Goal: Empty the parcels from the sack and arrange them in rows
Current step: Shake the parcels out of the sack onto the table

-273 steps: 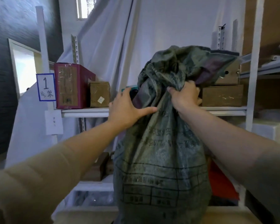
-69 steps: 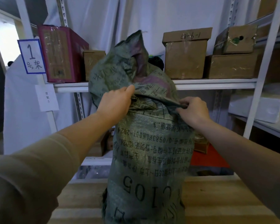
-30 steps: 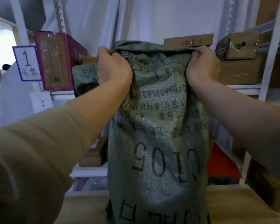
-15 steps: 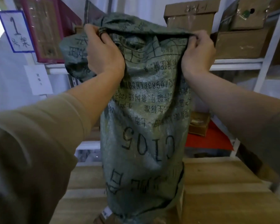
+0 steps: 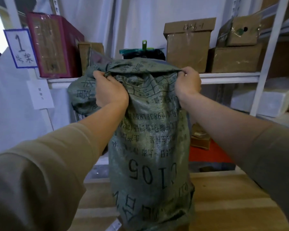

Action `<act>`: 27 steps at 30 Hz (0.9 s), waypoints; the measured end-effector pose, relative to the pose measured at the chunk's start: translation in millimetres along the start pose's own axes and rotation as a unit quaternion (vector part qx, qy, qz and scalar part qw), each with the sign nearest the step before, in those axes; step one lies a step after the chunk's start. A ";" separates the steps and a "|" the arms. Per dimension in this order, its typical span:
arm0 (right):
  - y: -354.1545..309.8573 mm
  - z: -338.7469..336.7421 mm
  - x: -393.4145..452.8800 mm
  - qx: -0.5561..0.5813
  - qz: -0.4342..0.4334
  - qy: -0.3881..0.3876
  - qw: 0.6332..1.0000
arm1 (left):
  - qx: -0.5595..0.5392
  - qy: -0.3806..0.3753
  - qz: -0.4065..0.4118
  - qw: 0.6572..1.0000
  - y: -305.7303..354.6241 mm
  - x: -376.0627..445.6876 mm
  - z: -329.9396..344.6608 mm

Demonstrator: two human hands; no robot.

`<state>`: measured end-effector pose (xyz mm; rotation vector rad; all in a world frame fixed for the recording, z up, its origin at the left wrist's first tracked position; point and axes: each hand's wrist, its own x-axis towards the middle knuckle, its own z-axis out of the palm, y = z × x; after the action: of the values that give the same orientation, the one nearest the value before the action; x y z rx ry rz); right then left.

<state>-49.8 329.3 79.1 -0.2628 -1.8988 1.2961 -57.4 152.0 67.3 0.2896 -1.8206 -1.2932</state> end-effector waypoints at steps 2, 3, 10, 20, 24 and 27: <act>-9.7 -1.3 9.5 0.020 -0.001 0.006 1.000 | -0.028 0.007 -0.006 1.000 12.7 2.1 1.1; -15.9 -2.5 14.6 0.035 -0.004 0.011 0.999 | -0.044 0.013 -0.007 0.999 19.8 3.2 2.2; -46.4 -17.0 43.7 0.086 -0.042 0.093 0.991 | -0.123 0.040 0.024 0.991 69.2 9.4 8.7; -51.7 -37.4 59.4 0.145 -0.091 0.154 0.973 | -0.159 0.054 0.067 0.984 91.8 -6.2 19.5; -32.3 -38.8 50.2 0.068 -0.106 0.090 0.988 | -0.086 -0.012 0.033 0.996 68.5 -7.4 27.8; -20.5 -39.4 43.0 0.062 -0.091 0.046 0.993 | -0.033 -0.045 0.015 0.998 54.8 -3.9 26.4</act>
<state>-44.8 371.6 123.9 -0.0821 -1.7161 1.2507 -59.6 195.6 109.8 0.1700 -1.8465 -1.3627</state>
